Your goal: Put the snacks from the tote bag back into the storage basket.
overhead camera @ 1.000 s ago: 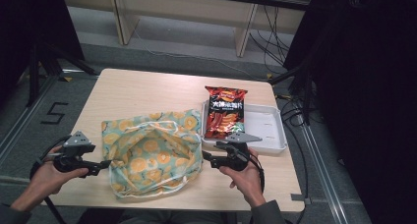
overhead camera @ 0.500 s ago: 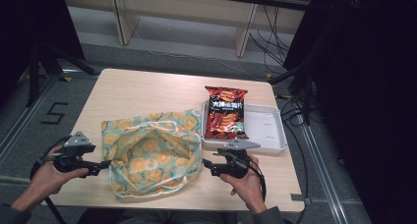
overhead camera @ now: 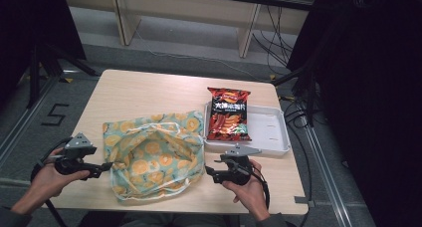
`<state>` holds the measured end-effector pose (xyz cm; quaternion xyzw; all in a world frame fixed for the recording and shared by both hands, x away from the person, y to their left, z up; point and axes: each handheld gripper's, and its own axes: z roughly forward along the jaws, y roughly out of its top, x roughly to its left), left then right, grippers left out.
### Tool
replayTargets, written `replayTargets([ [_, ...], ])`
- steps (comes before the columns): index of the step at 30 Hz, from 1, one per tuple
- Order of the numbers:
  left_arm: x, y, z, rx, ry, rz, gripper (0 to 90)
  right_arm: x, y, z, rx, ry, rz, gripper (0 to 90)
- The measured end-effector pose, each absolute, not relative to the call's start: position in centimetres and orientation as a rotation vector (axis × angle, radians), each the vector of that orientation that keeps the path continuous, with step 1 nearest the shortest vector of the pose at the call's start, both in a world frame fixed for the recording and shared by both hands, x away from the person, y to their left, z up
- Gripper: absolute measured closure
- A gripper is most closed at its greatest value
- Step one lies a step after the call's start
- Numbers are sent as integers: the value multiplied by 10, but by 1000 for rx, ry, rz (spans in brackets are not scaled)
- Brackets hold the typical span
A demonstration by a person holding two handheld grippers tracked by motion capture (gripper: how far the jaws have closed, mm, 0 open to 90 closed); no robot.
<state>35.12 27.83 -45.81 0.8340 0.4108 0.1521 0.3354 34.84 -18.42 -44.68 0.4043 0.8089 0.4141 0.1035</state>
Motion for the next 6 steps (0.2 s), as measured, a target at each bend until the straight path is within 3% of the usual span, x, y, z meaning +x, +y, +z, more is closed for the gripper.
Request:
replayTargets([
  [6,352,279,-458,2182,1066,399,181,349,-186,-446,1181,2389,1207,301],
])
